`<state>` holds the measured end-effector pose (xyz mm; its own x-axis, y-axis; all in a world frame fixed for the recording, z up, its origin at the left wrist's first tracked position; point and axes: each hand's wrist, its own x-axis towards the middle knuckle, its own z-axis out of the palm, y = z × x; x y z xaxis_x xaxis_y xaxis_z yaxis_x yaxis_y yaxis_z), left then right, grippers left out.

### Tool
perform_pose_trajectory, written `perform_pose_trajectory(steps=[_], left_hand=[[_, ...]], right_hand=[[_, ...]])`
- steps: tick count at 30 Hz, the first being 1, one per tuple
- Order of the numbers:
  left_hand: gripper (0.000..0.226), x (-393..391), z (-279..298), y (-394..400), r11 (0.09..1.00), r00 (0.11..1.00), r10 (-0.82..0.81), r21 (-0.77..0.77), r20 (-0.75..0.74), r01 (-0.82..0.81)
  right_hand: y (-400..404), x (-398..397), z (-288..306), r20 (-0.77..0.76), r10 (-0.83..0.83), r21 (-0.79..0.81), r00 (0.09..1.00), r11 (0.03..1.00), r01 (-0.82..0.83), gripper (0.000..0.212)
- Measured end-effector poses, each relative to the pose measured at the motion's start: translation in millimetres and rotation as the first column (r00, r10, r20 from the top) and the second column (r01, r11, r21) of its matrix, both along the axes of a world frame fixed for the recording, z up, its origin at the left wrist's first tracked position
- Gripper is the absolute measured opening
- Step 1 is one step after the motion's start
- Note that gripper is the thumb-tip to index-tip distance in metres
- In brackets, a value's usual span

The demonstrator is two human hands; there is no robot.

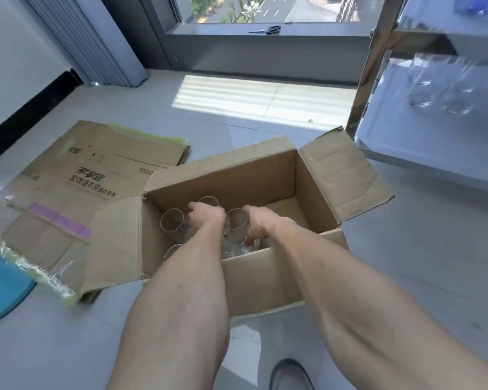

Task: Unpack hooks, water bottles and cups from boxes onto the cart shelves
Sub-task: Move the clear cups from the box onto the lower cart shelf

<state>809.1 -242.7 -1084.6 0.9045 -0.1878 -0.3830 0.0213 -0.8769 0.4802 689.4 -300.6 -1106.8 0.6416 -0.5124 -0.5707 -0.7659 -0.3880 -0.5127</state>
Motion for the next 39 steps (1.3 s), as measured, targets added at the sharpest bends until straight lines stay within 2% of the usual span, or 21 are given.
perform_pose_trajectory(steps=[3, 6, 10, 13, 15, 18, 22, 27, 32, 36, 39], left_hand=[[0.086, 0, -5, 8, 0.999, 0.999, -0.001, -0.052, -0.039, -0.001], [0.087, -2, -8, 15, 0.997, 0.999, 0.018, -0.076, -0.032, -0.021], [0.083, -8, -1, 20, 0.994, 0.998, 0.048, -0.104, 0.049, -0.043], [0.077, -19, 15, 22, 0.99, 0.988, 0.039, -0.141, 0.148, -0.018], [0.074, -26, 35, 20, 0.986, 0.981, 0.01, -0.163, 0.193, 0.022], [0.073, -41, 75, 10, 0.971, 0.962, -0.07, -0.205, 0.262, 0.126], [0.073, -69, 127, -6, 0.921, 0.944, -0.155, -0.302, 0.292, 0.245], [0.075, -105, 185, -36, 0.853, 0.906, -0.288, -0.347, 0.31, 0.39], [0.079, -165, 225, -80, 0.809, 0.875, -0.34, -0.367, 0.346, 0.46], [0.079, -212, 213, -100, 0.787, 0.878, -0.388, -0.396, 0.279, 0.474], [0.078, -247, 184, -108, 0.751, 0.845, -0.453, -0.388, 0.285, 0.534]], right_hand=[[-2, -3, -5, 0.059, -0.057, 0.01, 0.997, 0.998, 0.056, 0.083], [1, -12, -11, 0.152, -0.09, 0.008, 0.984, 0.996, 0.09, 0.067], [5, -22, 2, 0.244, -0.209, 0.036, 0.947, 0.978, 0.207, 0.071], [-1, -31, 30, 0.332, -0.412, 0.126, 0.848, 0.911, 0.393, 0.069], [-8, -39, 55, 0.39, -0.481, 0.167, 0.785, 0.875, 0.454, 0.064], [-21, -52, 99, 0.474, -0.478, 0.129, 0.739, 0.868, 0.479, 0.059], [-35, -77, 148, 0.564, -0.483, 0.057, 0.669, 0.832, 0.552, 0.068], [-41, -121, 196, 0.653, -0.582, 0.049, 0.485, 0.671, 0.74, 0.066], [-50, -166, 222, 0.705, -0.602, 0.019, 0.375, 0.544, 0.839, 0.076], [-62, -204, 218, 0.699, -0.659, 0.018, 0.279, 0.406, 0.914, 0.08], [-70, -239, 201, 0.706, -0.664, -0.053, 0.244, 0.294, 0.954, 0.072]])
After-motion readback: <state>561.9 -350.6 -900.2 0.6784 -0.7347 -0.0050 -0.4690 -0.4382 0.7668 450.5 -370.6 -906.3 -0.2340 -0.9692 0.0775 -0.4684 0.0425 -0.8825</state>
